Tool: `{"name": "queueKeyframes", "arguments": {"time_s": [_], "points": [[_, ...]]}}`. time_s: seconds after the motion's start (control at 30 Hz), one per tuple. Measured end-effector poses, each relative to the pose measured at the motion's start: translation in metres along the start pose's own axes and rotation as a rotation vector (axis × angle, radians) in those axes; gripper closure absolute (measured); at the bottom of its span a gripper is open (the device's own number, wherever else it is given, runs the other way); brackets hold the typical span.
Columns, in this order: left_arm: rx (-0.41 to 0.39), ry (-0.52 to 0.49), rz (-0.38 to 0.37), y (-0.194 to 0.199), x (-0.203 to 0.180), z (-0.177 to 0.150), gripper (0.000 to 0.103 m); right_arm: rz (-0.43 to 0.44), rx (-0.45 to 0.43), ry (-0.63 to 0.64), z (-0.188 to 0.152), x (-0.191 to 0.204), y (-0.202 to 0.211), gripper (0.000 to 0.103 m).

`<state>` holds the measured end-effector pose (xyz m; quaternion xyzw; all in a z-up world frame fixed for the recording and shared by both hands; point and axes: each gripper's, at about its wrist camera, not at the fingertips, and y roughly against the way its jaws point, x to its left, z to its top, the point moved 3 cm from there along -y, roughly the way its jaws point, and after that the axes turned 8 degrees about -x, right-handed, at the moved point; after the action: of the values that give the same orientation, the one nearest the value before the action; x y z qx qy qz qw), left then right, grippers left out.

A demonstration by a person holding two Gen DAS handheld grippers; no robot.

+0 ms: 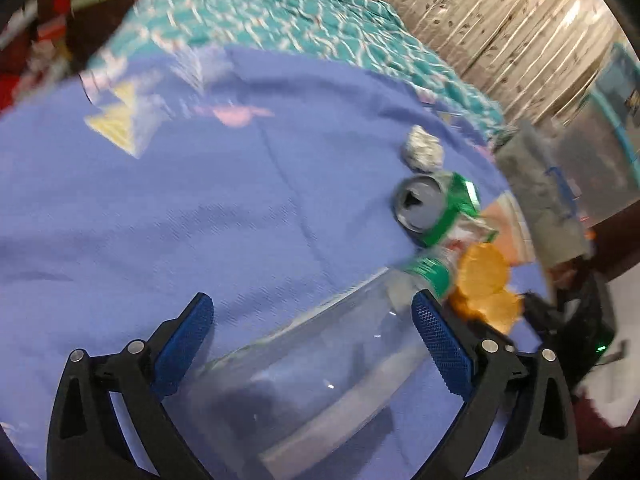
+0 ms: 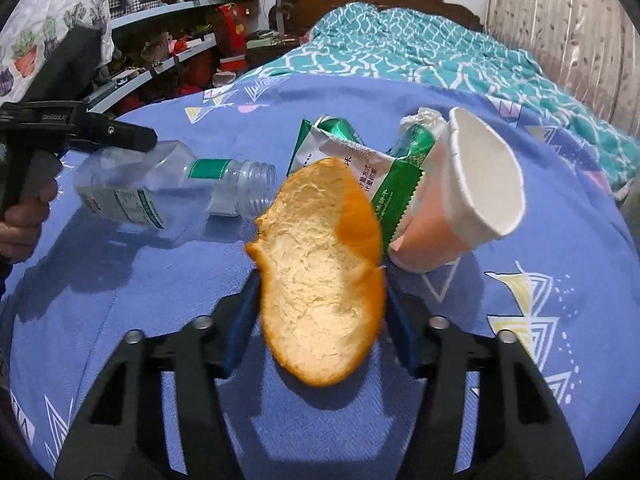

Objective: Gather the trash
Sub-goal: 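Grasp the clear plastic bottle with left tool while right tool grasps orange peel, then carry the plastic bottle and orange peel toward the beige bin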

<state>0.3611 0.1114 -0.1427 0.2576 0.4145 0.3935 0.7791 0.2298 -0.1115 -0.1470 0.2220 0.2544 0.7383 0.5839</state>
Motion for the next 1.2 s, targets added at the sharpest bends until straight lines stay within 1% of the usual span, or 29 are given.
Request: {"name": "queueKeyframes", "arguments": {"time_s": [0.07, 0.1, 0.23, 0.3, 0.33, 0.4, 0.47, 0.53, 0.6, 0.63, 0.7, 0.73, 0.77, 0.9, 0.93, 0.97, 1.0, 1.07, 1.1, 1.17, 1.2], "points": [[0.019, 0.007, -0.025, 0.000, -0.010, -0.015, 0.009, 0.018, -0.001, -0.011, -0.003, 0.003, 0.006, 0.054], [0.030, -0.010, -0.027, -0.001, -0.020, -0.026, 0.009, 0.023, -0.003, -0.013, -0.005, 0.004, 0.008, 0.055], [0.077, -0.074, -0.008, -0.006, -0.059, -0.069, 0.009, 0.049, -0.016, -0.028, -0.016, 0.007, 0.024, 0.059], [0.071, -0.116, 0.041, -0.006, -0.083, -0.091, 0.009, 0.068, -0.018, -0.046, -0.023, 0.007, 0.033, 0.061], [0.064, -0.131, 0.064, -0.006, -0.090, -0.097, 0.009, 0.073, -0.021, -0.054, -0.028, 0.007, 0.039, 0.061], [0.041, -0.171, 0.166, -0.005, -0.106, -0.106, 0.009, 0.079, -0.023, -0.070, -0.034, 0.006, 0.046, 0.061], [0.019, -0.207, 0.288, -0.008, -0.113, -0.103, 0.009, 0.077, -0.024, -0.075, -0.038, 0.005, 0.050, 0.061], [0.012, -0.219, 0.376, -0.009, -0.117, -0.095, 0.009, 0.066, -0.024, -0.068, -0.041, 0.006, 0.052, 0.057], [0.016, -0.180, 0.387, -0.011, -0.117, -0.085, 0.009, 0.060, -0.014, -0.077, -0.045, 0.004, 0.052, 0.043], [0.016, -0.159, 0.385, -0.010, -0.118, -0.080, 0.009, 0.060, -0.011, -0.090, -0.046, 0.002, 0.052, 0.041], [0.004, -0.147, 0.375, -0.008, -0.123, -0.074, 0.009, 0.059, -0.010, -0.092, -0.048, 0.000, 0.052, 0.034], [-0.002, -0.150, 0.397, -0.008, -0.127, -0.070, 0.009, 0.049, -0.009, -0.087, -0.049, 0.000, 0.051, 0.032], [0.001, -0.152, 0.436, -0.010, -0.130, -0.066, 0.009, 0.041, -0.004, -0.082, -0.049, 0.001, 0.050, 0.028], [0.041, -0.152, 0.520, -0.030, -0.123, -0.062, 0.009, 0.040, 0.025, -0.082, -0.051, -0.001, 0.045, 0.024], [0.056, -0.143, 0.557, -0.036, -0.115, -0.064, 0.016, 0.043, 0.027, -0.088, -0.051, -0.003, 0.045, 0.024], [0.071, -0.128, 0.548, -0.039, -0.111, -0.066, 0.036, 0.063, 0.022, -0.099, -0.052, -0.005, 0.047, 0.032], [0.084, -0.098, 0.526, -0.039, -0.107, -0.070, 0.042, 0.079, 0.007, -0.111, -0.053, -0.007, 0.051, 0.046], [0.057, -0.084, 0.508, -0.033, -0.105, -0.075, 0.043, 0.079, -0.011, -0.122, -0.055, -0.011, 0.059, 0.059], [0.052, -0.090, 0.492, -0.029, -0.107, -0.079, 0.043, 0.077, -0.013, -0.131, -0.057, -0.013, 0.063, 0.061], [0.050, -0.099, 0.433, -0.021, -0.117, -0.092, 0.043, 0.076, -0.019, -0.165, -0.065, -0.021, 0.074, 0.062], [0.050, -0.108, 0.385, -0.016, -0.125, -0.102, 0.043, 0.075, -0.020, -0.176, -0.069, -0.025, 0.078, 0.063]]}}
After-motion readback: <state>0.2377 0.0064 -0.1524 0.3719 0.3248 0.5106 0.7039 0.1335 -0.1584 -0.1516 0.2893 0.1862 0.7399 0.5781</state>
